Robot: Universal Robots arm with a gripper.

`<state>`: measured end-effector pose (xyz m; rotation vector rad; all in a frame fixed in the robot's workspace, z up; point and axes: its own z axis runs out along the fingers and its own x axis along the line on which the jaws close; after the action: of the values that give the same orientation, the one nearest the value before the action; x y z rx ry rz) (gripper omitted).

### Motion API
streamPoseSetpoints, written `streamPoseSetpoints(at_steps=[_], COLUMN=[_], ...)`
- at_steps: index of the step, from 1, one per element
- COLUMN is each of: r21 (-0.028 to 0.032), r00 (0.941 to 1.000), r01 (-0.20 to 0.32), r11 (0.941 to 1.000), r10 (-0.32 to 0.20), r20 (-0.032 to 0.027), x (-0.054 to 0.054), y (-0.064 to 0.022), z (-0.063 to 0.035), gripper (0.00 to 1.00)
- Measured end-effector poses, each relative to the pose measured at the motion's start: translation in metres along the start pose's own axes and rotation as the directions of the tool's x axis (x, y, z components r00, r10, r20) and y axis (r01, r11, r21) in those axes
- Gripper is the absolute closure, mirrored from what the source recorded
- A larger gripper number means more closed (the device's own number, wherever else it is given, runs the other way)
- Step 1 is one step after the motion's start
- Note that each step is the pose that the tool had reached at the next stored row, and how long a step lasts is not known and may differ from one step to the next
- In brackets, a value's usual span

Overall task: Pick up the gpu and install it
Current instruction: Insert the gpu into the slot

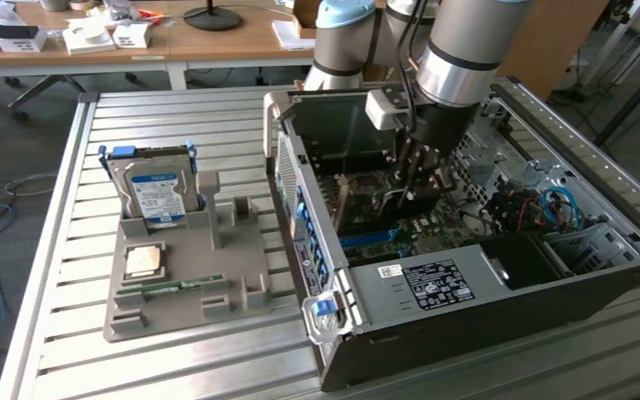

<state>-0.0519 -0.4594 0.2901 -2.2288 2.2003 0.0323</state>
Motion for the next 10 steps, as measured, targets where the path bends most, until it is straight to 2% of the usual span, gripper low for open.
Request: streamPoseSetpoints(at_steps=[10], r21=[0.0000], r00=[1.0000], r01=[0.000], r11=[1.0000], r10=[0.000], r20=[-0.0001], x=[0.0001], y=[0.0040], z=[0.0062], gripper=[0.74])
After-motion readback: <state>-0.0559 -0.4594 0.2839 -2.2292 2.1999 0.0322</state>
